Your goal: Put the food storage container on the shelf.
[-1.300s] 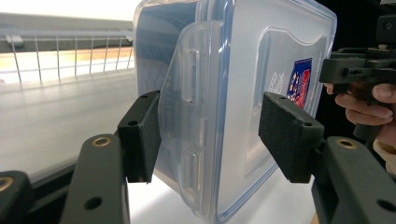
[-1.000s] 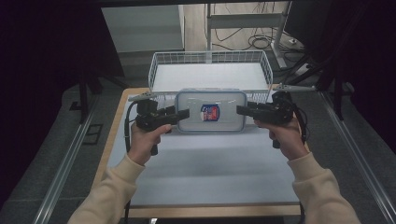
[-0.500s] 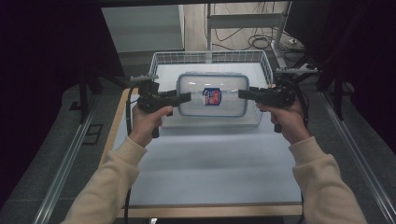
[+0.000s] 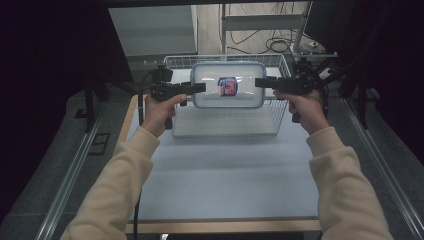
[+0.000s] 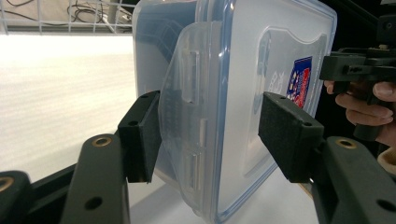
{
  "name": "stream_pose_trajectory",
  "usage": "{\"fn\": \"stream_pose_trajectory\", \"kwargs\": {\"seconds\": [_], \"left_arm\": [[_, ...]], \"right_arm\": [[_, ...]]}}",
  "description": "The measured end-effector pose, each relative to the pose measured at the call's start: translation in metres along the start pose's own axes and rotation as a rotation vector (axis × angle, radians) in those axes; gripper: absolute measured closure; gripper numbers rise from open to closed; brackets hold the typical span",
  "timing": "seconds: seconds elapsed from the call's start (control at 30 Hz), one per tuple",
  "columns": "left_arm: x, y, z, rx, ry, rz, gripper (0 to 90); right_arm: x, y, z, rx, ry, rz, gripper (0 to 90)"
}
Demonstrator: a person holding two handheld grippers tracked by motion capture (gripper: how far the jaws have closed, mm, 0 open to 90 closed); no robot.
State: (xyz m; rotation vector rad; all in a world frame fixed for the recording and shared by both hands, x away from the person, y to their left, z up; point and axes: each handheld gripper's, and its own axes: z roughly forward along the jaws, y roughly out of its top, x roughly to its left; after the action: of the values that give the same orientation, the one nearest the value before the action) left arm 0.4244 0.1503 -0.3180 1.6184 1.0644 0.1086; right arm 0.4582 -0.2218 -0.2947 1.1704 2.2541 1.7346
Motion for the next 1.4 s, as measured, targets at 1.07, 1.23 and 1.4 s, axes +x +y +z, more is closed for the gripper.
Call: {"fn": "stream_pose_trajectory", "kwargs": {"seconds": [1.07,1.23,1.4], "left_arm": [[0.047,0.044,0.036,0.053,0.014,-0.159,36.8],[0.062,0.045,0.046,0.073,-0.031,-0.235,31.9],[0.072,0.045,0.051,0.086,-0.055,-0.277,28.3]], "right_arm": [[-0.043,0.043,0.046,0.057,-0.042,0.154,49.0],[-0.047,0.043,0.056,0.076,-0.092,0.161,46.0],[-0.047,0.043,0.058,0.072,-0.132,0.166,49.6]]}}
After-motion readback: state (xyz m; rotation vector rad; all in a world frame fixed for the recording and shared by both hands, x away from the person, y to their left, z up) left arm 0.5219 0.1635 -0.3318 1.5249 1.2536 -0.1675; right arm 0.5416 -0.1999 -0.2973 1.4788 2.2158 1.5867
